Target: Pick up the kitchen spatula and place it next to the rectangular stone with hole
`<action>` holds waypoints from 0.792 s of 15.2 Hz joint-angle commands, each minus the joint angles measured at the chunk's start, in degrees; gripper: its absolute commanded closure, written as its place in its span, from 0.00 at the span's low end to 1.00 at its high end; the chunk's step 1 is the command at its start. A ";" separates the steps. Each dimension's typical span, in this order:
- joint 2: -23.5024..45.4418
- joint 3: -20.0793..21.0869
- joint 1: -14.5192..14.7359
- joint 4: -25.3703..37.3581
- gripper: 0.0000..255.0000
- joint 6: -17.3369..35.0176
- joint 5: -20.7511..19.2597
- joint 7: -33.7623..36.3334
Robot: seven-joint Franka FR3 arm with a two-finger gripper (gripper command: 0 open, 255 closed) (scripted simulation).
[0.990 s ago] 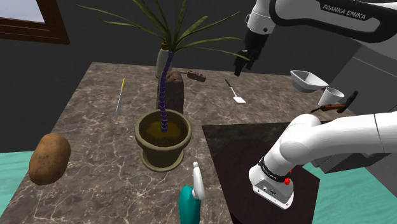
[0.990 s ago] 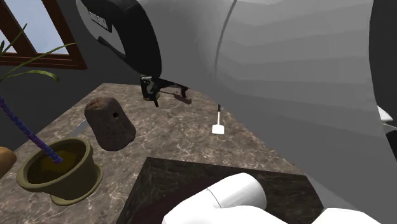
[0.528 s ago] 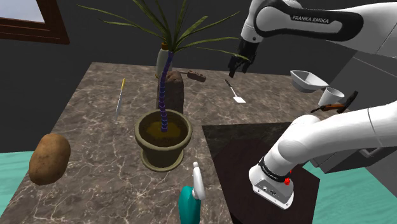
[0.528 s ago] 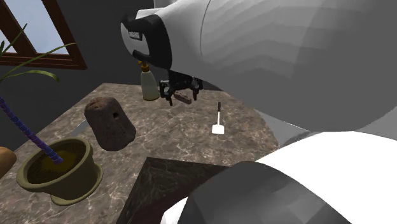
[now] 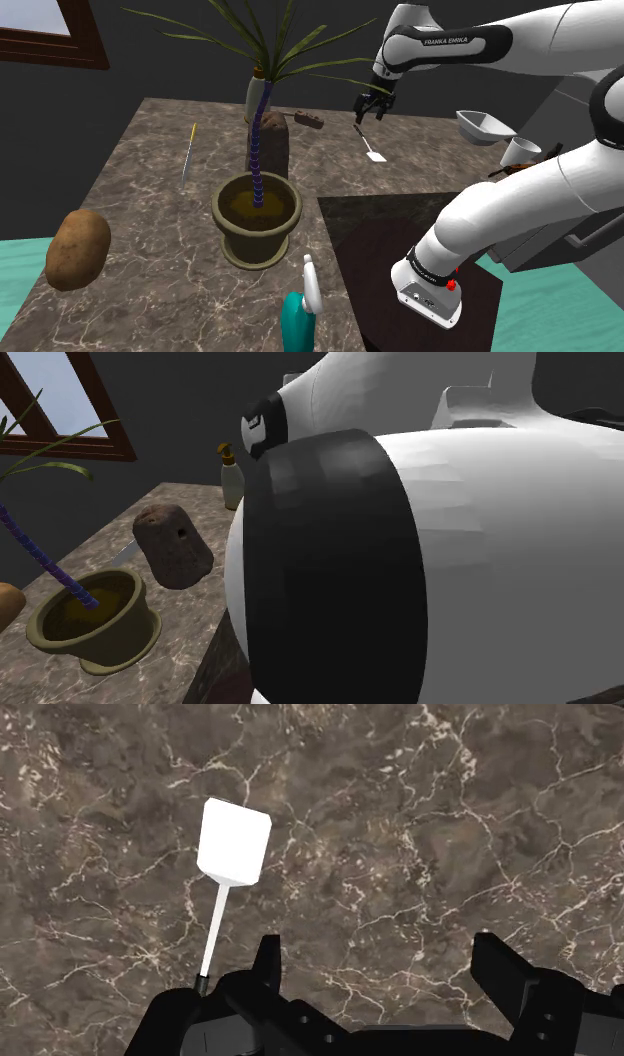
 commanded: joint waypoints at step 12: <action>21.52 -9.29 -5.19 5.84 0.00 16.60 5.00 -1.81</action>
